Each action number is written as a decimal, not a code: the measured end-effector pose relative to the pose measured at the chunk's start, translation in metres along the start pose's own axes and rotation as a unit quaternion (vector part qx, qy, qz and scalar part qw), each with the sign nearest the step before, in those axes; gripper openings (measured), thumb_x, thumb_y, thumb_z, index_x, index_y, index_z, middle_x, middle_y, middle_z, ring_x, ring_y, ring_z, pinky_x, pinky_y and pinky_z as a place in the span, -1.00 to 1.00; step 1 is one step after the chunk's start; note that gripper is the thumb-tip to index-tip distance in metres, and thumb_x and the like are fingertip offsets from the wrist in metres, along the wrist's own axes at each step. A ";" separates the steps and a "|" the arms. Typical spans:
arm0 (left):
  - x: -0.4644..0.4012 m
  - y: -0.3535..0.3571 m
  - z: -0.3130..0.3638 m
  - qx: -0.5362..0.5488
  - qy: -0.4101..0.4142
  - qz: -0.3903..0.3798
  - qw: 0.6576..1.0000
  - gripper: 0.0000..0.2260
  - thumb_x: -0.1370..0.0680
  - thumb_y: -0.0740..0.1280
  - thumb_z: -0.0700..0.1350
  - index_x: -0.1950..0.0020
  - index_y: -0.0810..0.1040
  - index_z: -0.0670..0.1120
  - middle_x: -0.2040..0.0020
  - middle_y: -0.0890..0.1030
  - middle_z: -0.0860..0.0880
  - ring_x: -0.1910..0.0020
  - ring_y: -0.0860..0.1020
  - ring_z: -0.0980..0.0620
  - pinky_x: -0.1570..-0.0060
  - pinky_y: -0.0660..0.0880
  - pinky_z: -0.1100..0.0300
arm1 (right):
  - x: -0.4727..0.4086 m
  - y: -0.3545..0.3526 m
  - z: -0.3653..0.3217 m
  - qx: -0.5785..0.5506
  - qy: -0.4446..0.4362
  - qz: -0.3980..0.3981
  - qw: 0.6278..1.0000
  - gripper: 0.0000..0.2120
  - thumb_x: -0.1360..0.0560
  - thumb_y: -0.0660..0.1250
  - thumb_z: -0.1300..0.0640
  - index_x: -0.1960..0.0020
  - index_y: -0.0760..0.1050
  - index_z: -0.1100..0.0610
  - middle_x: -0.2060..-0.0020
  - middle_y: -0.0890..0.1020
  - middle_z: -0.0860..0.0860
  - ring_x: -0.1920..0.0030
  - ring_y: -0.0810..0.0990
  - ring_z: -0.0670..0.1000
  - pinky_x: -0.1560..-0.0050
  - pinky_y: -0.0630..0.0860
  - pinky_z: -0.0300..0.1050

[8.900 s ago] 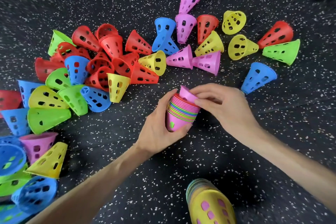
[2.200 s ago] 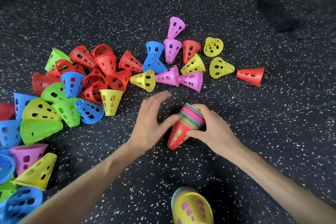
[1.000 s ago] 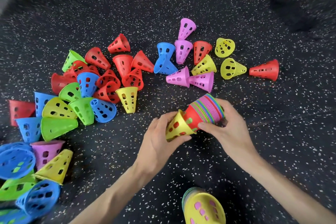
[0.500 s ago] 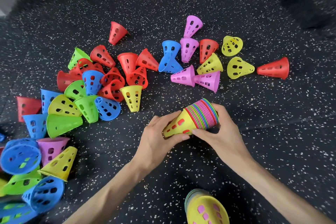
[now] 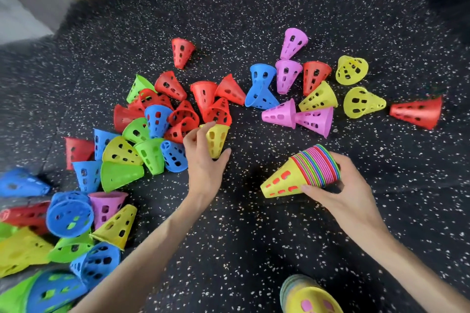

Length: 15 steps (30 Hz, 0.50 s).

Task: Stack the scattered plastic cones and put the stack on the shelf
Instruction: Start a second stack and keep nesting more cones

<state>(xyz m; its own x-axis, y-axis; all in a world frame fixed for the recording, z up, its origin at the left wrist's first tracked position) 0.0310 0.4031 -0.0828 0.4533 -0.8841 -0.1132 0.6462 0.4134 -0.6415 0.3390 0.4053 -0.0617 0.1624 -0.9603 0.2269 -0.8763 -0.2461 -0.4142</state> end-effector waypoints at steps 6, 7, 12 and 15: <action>-0.004 -0.006 0.008 0.026 0.007 -0.006 1.000 -0.51 -0.53 0.50 -0.19 -0.37 0.38 0.07 -0.31 0.37 0.02 -0.20 0.40 0.27 -0.13 0.51 0.22 | 0.001 -0.009 -0.002 -0.013 -0.004 0.026 1.000 -0.44 -0.40 0.58 0.08 -0.29 0.41 -0.17 -0.01 0.63 -0.20 -0.03 0.58 -0.25 -0.09 0.48 -0.19; 0.002 -0.005 0.012 0.041 0.017 -0.017 0.999 -0.51 -0.53 0.49 -0.18 -0.36 0.38 0.10 -0.30 0.38 0.07 -0.23 0.45 0.16 -0.16 0.54 0.09 | 0.000 -0.011 -0.003 -0.015 -0.009 0.035 0.999 -0.44 -0.40 0.58 0.09 -0.30 0.42 -0.15 -0.01 0.63 -0.20 -0.03 0.59 -0.24 -0.10 0.48 -0.20; 0.062 0.007 0.034 0.095 0.041 -0.114 0.988 -0.43 -0.51 0.51 -0.23 -0.39 0.41 0.20 -0.30 0.45 0.18 -0.26 0.53 0.06 -0.19 0.53 0.10 | -0.003 -0.031 -0.008 -0.060 -0.030 0.109 0.992 -0.46 -0.41 0.58 0.13 -0.31 0.44 -0.08 -0.03 0.65 -0.16 -0.05 0.62 -0.17 -0.14 0.47 -0.20; 0.095 0.012 0.039 0.120 0.033 -0.165 0.978 -0.41 -0.53 0.52 -0.21 -0.44 0.39 0.19 -0.29 0.53 0.15 -0.24 0.55 0.06 -0.16 0.52 0.23 | -0.003 -0.034 -0.013 -0.069 -0.041 0.114 0.990 -0.45 -0.41 0.58 0.13 -0.31 0.43 -0.08 -0.06 0.64 -0.14 -0.09 0.62 -0.14 -0.18 0.46 -0.19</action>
<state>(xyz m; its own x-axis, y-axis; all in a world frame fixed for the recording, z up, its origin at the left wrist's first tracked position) 0.1056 0.3331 -0.0722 0.1599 -0.9870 0.0156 0.8798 0.1354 -0.4556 0.3626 0.4187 -0.0364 -0.0151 -0.9976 0.0677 -0.9469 -0.0074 -0.3213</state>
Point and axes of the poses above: each hand's wrist, its own x-axis away from the middle knuckle, its own y-axis out of the palm, z = x × y, the point moved 10 cm from there along -x, towards the middle knuckle
